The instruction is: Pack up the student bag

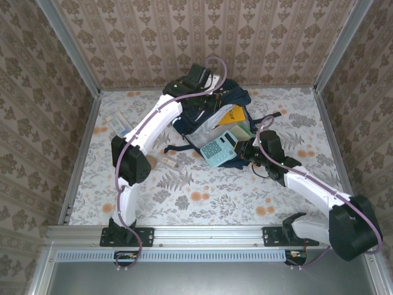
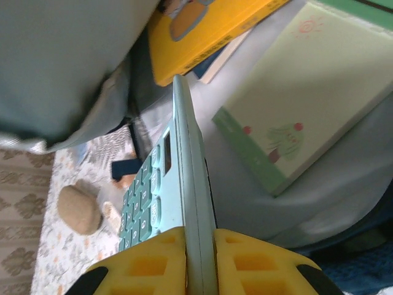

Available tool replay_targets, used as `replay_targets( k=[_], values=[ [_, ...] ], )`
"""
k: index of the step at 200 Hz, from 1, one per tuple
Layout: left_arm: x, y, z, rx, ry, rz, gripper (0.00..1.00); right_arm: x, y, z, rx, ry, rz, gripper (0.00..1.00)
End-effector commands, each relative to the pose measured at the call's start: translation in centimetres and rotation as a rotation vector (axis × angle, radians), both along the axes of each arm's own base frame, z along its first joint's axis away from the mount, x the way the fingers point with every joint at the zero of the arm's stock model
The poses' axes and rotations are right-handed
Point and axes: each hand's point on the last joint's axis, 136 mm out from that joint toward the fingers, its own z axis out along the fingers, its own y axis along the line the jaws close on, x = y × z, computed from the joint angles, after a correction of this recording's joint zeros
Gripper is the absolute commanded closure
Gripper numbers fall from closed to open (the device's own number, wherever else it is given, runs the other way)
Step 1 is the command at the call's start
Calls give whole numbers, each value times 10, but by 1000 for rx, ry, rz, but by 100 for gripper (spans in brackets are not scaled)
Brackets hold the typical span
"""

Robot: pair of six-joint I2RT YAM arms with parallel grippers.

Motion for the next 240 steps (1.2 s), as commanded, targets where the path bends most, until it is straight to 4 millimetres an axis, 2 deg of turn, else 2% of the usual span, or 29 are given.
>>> replay_targets(
  k=[1,22,25,58,83,94,105,119,156,192,195,213,240],
  values=[
    [2,-6,51,-108,-79,5,100,35,0,25,14,-101,-49,82],
    [0,-8,51,-108,-79,0,100,61,5,32,14,-133,-68,82],
    [-1,-8,51,-107,-80,-1,100,66,6,26,6,-122,-67,82],
    [-4,-11,51,-104,-77,-8,100,99,18,16,-28,-111,-53,82],
    [-6,-12,50,-98,-75,-13,100,111,25,2,-46,-84,-30,72],
    [-6,-12,49,-97,-74,-12,100,113,28,-3,-53,-64,-13,59],
    [-7,-12,49,-95,-74,-15,100,110,27,-5,-63,-50,-10,44],
    [-6,-11,48,-93,-78,-12,100,105,21,-5,-80,-47,-26,34],
    [-5,-14,43,-91,-70,-19,100,87,-3,1,-124,-37,-76,22],
    [-8,-11,40,-78,-66,-33,100,58,-25,6,-179,-16,-101,21],
    [-9,-11,40,-78,-66,-35,100,54,-28,14,-176,-34,-108,21],
    [-14,-9,39,-77,-62,-53,100,39,-40,19,-186,-29,-126,22],
    [-29,-4,30,-62,-50,-102,100,22,-53,39,-174,-49,-144,22]
  ],
)
